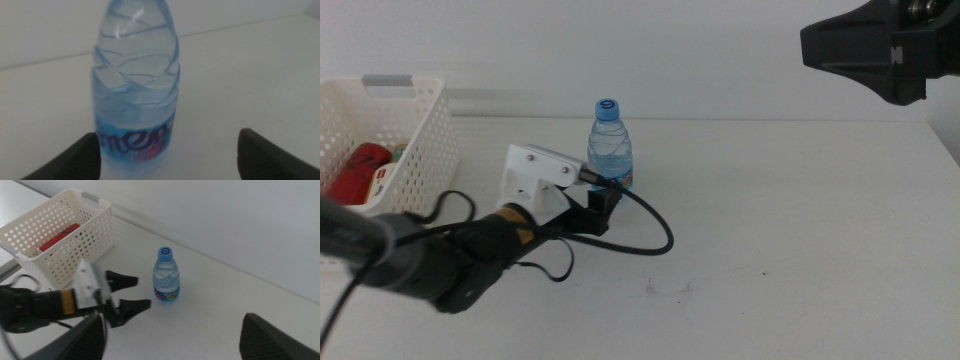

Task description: Use arms to grab the bottles and put them into the dustbin to the left of the table.

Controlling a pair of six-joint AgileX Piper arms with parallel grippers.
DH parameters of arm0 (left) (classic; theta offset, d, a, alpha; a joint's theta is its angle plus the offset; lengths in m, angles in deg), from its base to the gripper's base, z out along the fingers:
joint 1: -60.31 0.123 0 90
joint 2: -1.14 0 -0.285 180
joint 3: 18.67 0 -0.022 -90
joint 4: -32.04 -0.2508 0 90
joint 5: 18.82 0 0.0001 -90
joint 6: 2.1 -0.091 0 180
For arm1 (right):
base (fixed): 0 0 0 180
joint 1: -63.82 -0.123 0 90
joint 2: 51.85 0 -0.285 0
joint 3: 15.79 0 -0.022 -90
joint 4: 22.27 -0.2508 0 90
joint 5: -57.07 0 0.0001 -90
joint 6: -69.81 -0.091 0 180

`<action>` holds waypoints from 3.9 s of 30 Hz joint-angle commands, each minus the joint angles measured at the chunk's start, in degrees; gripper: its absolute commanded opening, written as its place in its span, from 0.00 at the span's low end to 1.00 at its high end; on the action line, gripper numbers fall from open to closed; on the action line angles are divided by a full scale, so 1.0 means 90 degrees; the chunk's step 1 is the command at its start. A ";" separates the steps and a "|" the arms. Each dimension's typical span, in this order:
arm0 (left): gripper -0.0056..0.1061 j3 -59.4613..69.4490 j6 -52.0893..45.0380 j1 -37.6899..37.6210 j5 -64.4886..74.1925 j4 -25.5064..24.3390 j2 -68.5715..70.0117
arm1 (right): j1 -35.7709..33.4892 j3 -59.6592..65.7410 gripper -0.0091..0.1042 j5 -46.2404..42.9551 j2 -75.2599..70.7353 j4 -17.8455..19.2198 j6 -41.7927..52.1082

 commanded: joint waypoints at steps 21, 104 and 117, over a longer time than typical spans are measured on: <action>0.89 -0.2945 0.0273 0.0003 -0.0112 -0.0097 -0.2385 | -0.0024 -0.0036 0.84 -0.0026 -0.0023 0.0012 0.0043; 0.03 -0.5937 -0.3620 0.4059 1.1753 0.3459 0.0146 | -0.0024 -0.0036 0.84 -0.0026 -0.0023 -0.0018 0.0043; 0.35 -0.5937 -0.3714 0.4066 1.1932 0.3467 -0.0235 | -0.0024 -0.0036 0.84 -0.0026 -0.0023 -0.0018 0.0043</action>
